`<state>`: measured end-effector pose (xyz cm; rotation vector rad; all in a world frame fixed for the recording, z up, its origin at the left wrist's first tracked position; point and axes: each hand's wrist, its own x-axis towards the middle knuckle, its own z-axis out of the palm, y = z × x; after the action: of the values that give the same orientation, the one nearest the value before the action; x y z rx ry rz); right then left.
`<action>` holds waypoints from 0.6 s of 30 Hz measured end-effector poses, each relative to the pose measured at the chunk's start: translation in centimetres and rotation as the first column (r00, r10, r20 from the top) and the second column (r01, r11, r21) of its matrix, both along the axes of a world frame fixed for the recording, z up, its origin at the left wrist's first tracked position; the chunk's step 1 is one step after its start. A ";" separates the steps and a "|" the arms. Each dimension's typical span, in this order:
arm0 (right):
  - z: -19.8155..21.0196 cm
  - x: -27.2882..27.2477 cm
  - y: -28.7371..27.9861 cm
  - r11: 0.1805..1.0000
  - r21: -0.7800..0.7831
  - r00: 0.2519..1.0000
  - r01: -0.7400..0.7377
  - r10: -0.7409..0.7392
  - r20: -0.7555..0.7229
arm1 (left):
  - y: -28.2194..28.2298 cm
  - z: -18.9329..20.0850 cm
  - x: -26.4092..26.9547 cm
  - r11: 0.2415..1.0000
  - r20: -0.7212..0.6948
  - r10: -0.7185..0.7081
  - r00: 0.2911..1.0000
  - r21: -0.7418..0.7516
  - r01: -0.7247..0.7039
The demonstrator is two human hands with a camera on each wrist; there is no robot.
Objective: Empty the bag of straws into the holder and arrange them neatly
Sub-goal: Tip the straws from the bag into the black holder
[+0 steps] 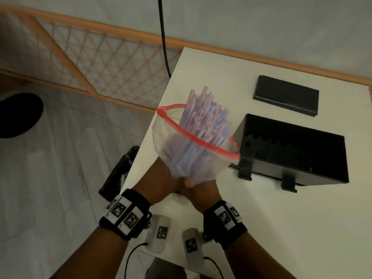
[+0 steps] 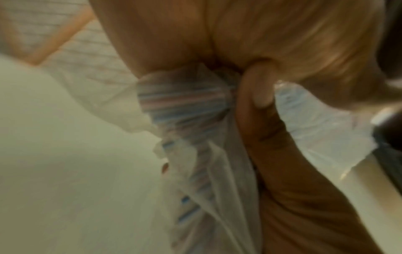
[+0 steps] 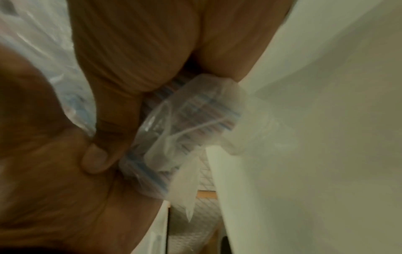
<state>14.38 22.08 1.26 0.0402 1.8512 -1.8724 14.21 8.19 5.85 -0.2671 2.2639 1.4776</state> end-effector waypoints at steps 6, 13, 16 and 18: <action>2.7 -0.2 0.5 0.941 -0.273 0.974 0.202 -0.223 -0.048 | 1.8 6.3 -1.2 0.998 -0.170 -0.033 0.985 0.048 0.042; 6.1 -0.8 0.7 0.743 -0.454 0.854 0.491 -0.513 0.084 | 6.4 10.7 -5.2 0.933 -0.214 -0.334 0.918 -0.211 0.290; 7.1 -0.7 1.6 0.473 -0.663 0.781 0.580 -0.554 0.288 | 8.8 12.1 -6.9 0.846 -0.168 -0.464 0.870 -0.373 0.380; 7.2 -1.2 2.0 0.350 -0.732 0.767 0.585 -0.532 0.359 | 10.5 13.1 -7.9 0.782 -0.133 -0.534 0.835 -0.452 0.428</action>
<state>13.23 24.11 8.49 0.4661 0.7277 -3.0229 6.28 18.72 18.92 0.4004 2.5673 0.7982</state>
